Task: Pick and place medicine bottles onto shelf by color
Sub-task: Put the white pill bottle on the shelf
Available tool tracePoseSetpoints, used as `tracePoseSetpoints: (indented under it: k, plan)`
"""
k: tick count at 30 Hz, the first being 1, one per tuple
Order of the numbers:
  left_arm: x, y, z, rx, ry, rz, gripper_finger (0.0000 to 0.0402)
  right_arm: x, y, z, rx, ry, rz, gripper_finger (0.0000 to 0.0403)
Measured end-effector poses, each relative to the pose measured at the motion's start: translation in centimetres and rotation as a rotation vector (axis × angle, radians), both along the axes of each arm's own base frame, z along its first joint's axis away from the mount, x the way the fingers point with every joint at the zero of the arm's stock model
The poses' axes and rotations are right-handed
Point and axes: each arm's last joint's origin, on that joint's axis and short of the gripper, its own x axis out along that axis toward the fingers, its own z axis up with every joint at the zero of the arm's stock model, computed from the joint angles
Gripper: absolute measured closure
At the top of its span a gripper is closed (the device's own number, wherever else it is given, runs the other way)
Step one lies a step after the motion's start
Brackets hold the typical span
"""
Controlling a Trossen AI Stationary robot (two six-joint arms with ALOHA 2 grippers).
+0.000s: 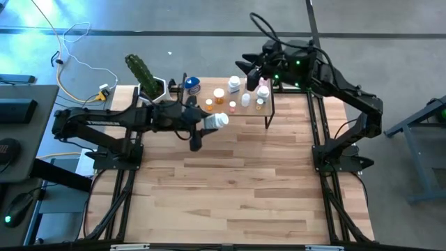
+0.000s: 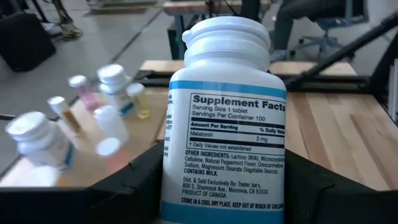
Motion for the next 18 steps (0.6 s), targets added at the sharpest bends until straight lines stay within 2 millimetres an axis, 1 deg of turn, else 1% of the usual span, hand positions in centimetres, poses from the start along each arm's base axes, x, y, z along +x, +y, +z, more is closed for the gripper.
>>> tracePoseSetpoints:
  k: [5,8,13,18]
  plan:
    - [-0.8,0.9,0.8,0.007,-0.036,0.039,0.0192,0.2,0.2,0.4,-0.098,0.004,0.117,0.0221]
    - [-1.0,1.3,1.2,0.014,-0.068,0.058,0.0192,0.2,0.2,0.4,-0.143,0.026,0.143,0.0221]
    - [-1.1,2.0,1.7,0.027,-0.116,0.096,0.0192,0.3,0.2,0.3,-0.142,0.029,0.139,0.0221]
    - [-1.2,2.5,2.1,0.063,-0.153,0.220,0.0192,0.3,0.2,0.3,-0.149,0.029,0.190,0.0212]
